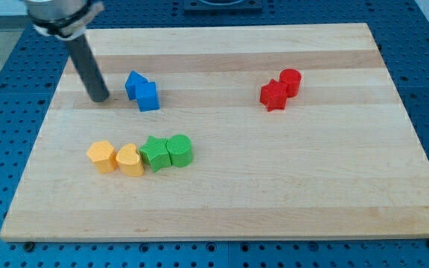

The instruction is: Move the blue cube closer to the blue triangle

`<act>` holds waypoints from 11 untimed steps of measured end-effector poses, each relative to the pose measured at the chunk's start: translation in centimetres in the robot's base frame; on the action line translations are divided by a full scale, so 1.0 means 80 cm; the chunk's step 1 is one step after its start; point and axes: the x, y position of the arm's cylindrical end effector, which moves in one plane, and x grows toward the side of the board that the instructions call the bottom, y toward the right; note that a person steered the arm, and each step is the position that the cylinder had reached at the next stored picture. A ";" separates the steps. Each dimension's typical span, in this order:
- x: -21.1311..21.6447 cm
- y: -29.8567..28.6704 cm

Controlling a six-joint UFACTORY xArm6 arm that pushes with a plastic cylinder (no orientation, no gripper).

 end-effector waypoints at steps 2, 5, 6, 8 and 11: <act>-0.046 0.105; -0.003 -0.024; 0.057 -0.001; 0.055 0.113; -0.002 0.187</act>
